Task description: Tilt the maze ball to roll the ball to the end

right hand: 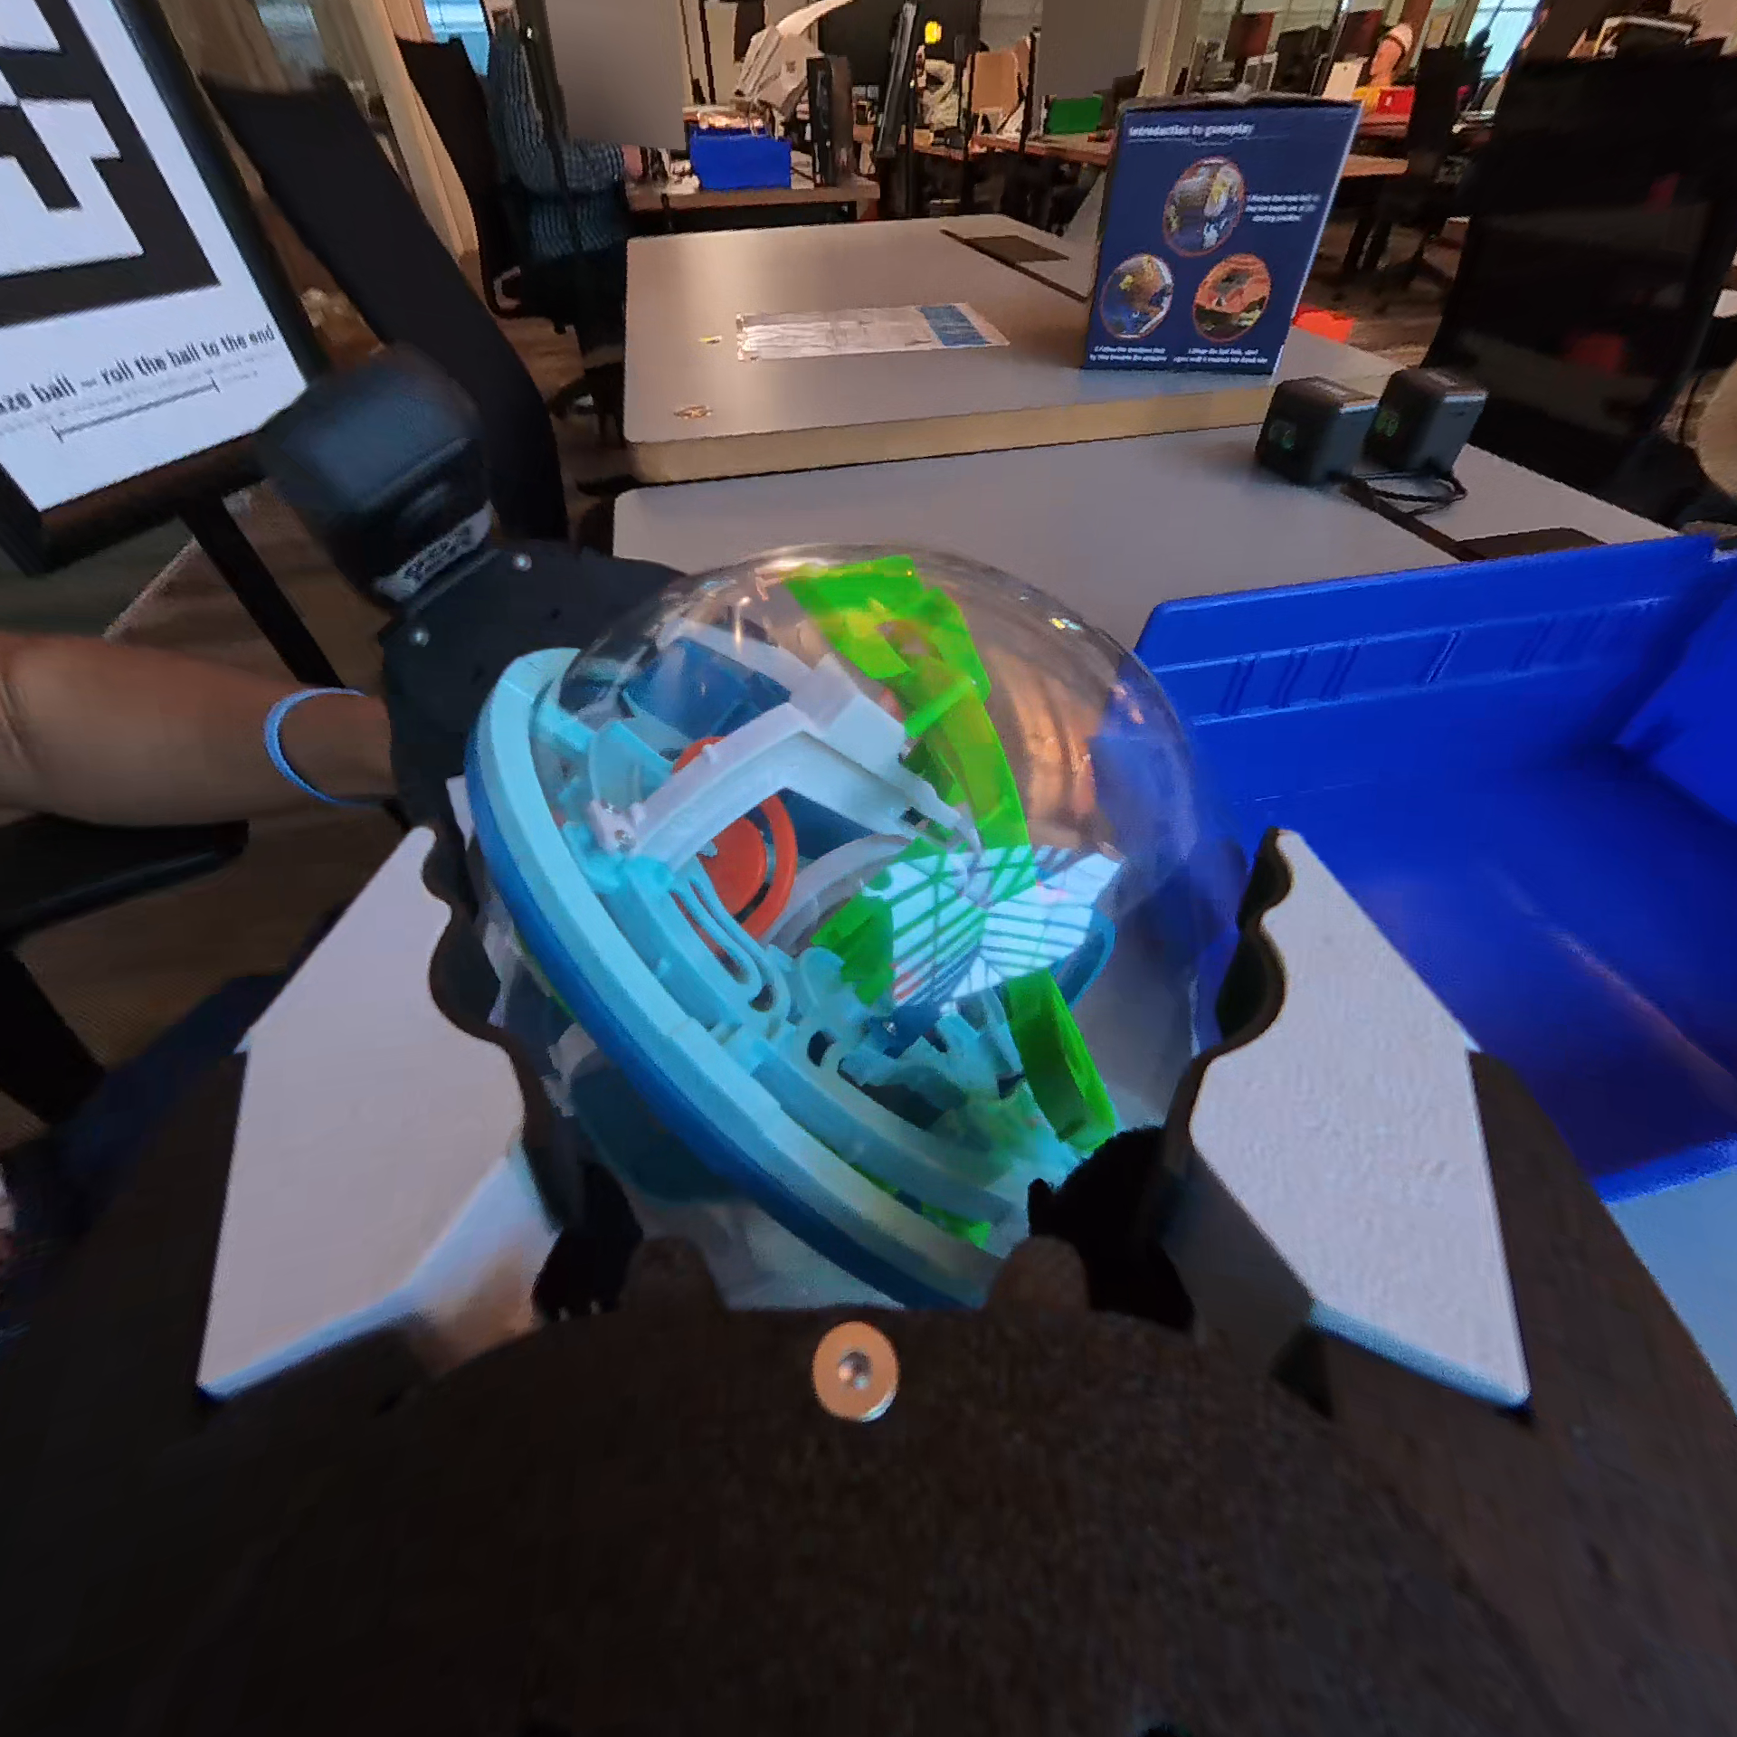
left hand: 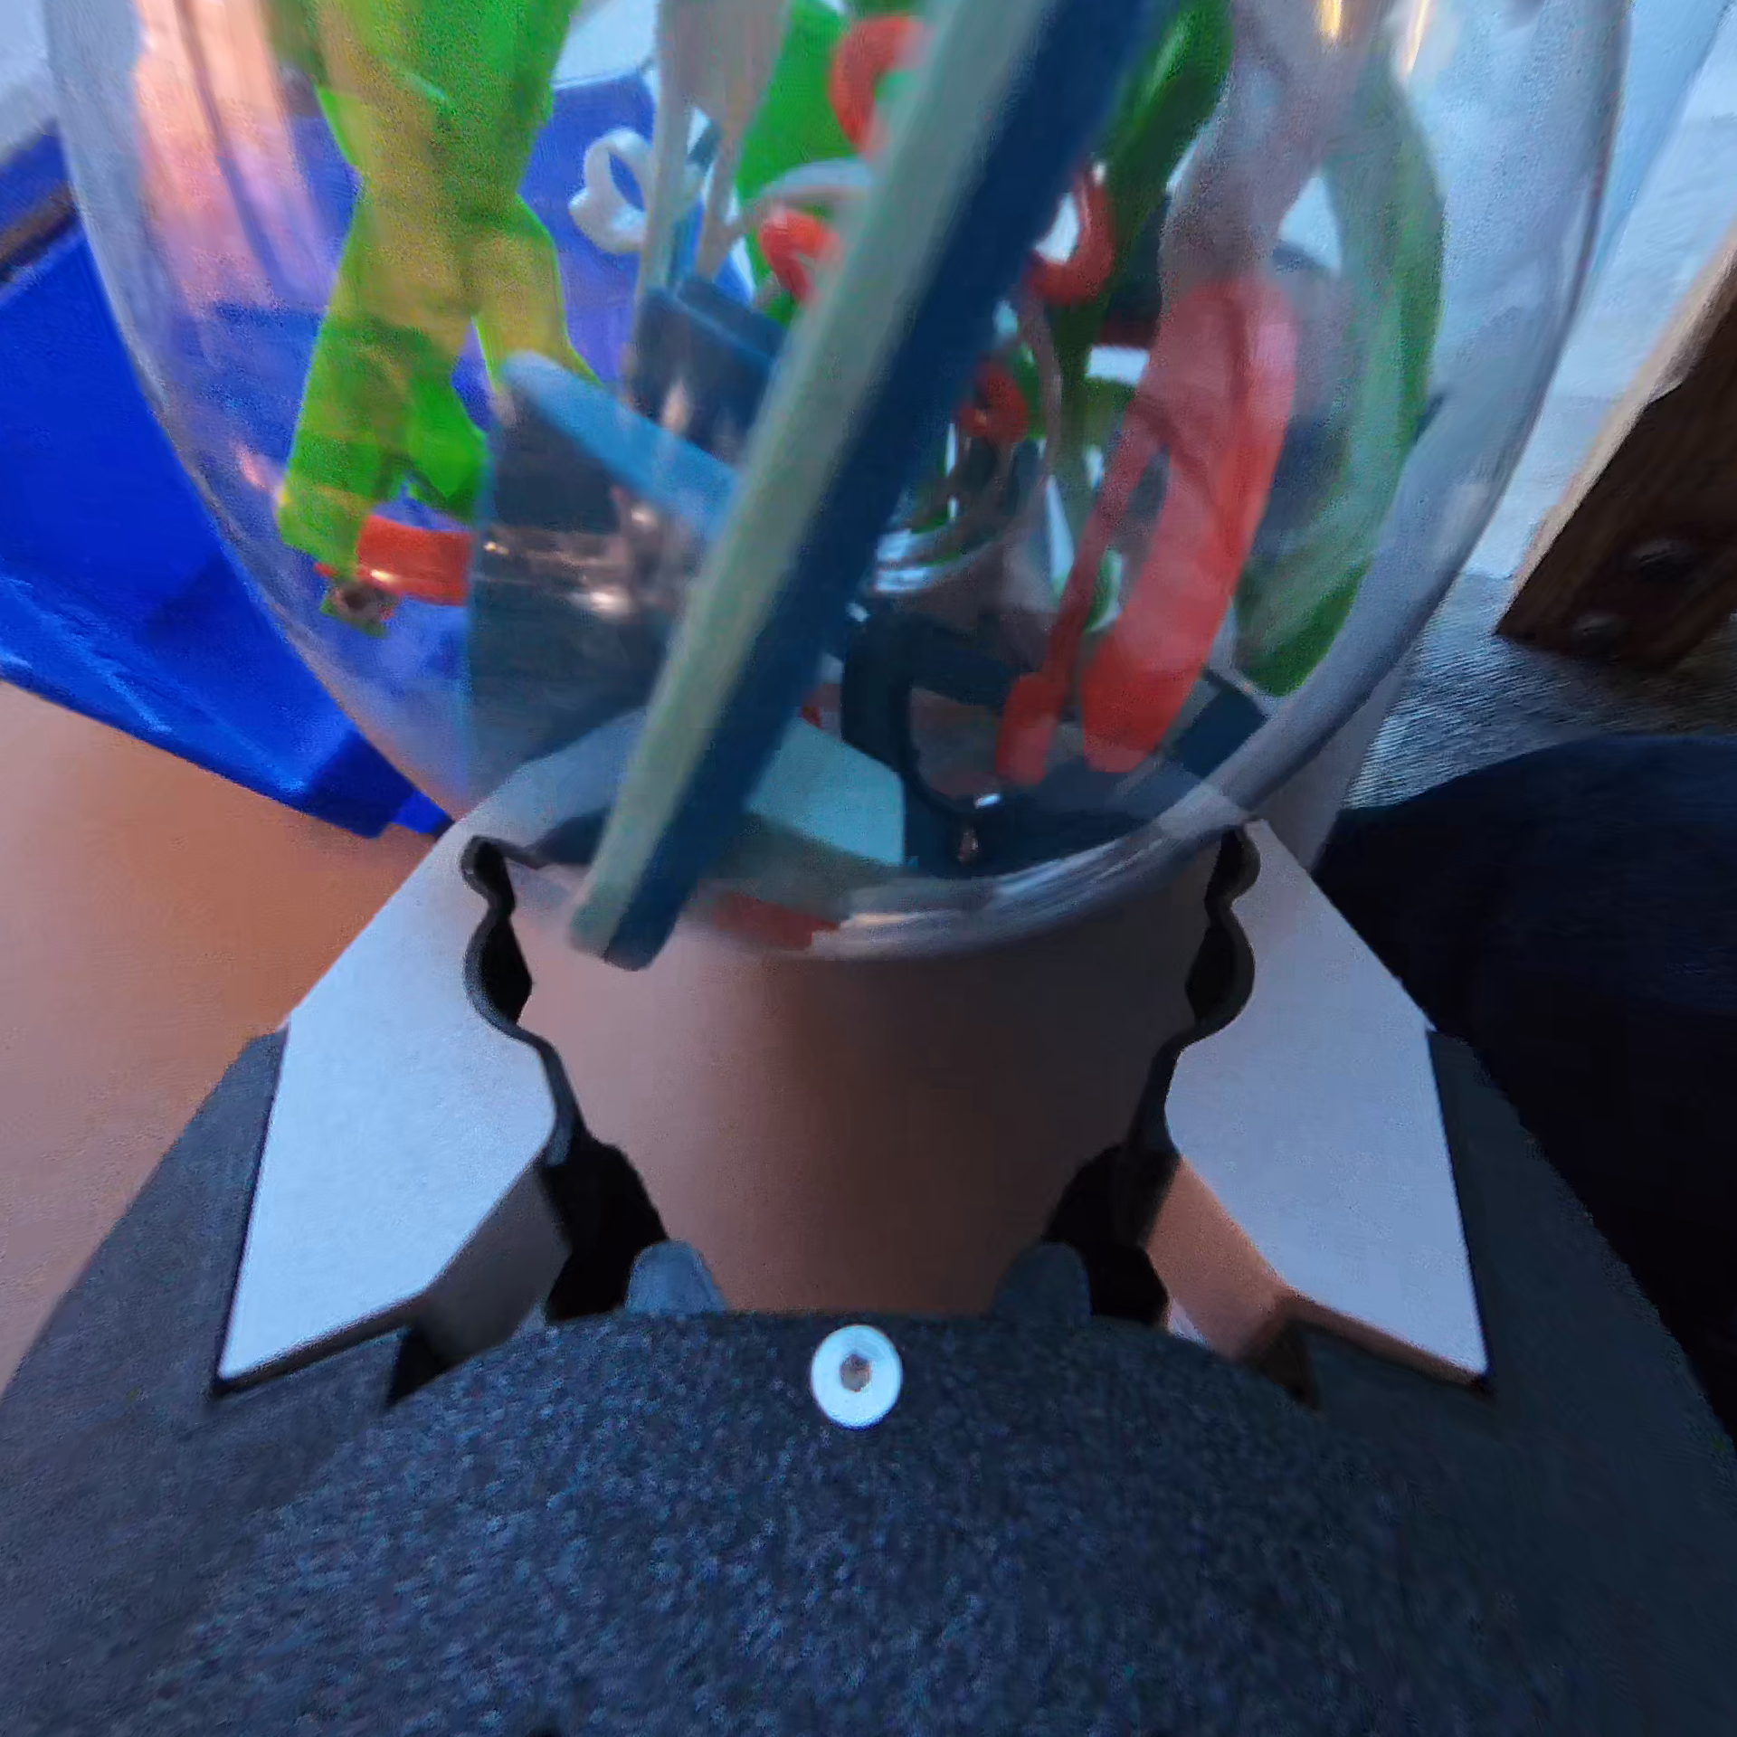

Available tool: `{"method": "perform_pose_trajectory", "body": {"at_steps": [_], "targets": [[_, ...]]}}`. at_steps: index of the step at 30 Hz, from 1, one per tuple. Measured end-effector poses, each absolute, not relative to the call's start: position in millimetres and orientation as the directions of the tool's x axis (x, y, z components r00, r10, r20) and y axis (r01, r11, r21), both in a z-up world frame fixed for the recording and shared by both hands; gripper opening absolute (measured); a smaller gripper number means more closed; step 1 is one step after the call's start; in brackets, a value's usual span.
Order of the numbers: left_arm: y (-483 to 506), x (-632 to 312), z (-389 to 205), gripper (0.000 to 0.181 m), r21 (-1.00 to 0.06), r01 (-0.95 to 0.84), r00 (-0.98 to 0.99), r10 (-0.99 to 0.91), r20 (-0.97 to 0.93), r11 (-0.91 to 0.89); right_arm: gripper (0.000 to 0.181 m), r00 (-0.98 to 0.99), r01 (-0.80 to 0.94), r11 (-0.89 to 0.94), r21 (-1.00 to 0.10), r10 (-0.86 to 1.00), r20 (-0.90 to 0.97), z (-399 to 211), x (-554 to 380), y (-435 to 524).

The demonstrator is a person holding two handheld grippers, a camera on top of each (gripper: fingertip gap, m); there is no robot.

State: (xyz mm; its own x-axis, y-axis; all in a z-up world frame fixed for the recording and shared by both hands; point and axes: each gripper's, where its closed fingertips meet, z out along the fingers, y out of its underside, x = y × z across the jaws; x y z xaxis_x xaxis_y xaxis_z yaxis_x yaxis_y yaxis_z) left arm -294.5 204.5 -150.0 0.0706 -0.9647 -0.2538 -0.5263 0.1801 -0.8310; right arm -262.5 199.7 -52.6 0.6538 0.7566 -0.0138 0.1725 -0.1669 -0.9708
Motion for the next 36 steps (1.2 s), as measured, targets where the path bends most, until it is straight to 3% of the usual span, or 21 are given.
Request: {"method": "perform_pose_trajectory", "body": {"at_steps": [7, 12, 15, 24, 31, 36], "targets": [[173, -299, -145, 0.155, -0.848, -0.492, -0.060, -0.964, 0.259, -0.197, 0.154, 0.627, 0.228, -0.099, -0.968, 0.776, 0.068, -53, -269, 190], [161, -299, -149, 0.156, -0.766, -0.534, -0.118, -0.866, 0.486, -0.358, 0.154, 0.627, 0.204, -0.063, -0.977, 0.775, 0.081, -53, -264, 185], [157, -293, -146, 0.146, -0.782, -0.520, -0.125, -0.876, 0.466, -0.343, 0.154, 0.625, 0.191, -0.015, -0.981, 0.773, 0.110, -52, -264, 181], [157, -291, -154, 0.143, -0.823, -0.529, -0.098, -0.949, 0.300, -0.206, 0.154, 0.600, 0.258, 0.146, -0.955, 0.750, 0.276, -53, -266, 164], [156, -290, -152, 0.139, -0.821, -0.522, -0.109, -0.936, 0.336, -0.233, 0.155, 0.609, 0.256, 0.050, -0.966, 0.767, 0.201, -52, -261, 162], [154, -290, -155, 0.139, -0.821, -0.535, -0.110, -0.946, 0.303, -0.201, 0.153, 0.559, -0.006, -0.068, -0.998, 0.827, -0.059, -27, -260, 151]]}}
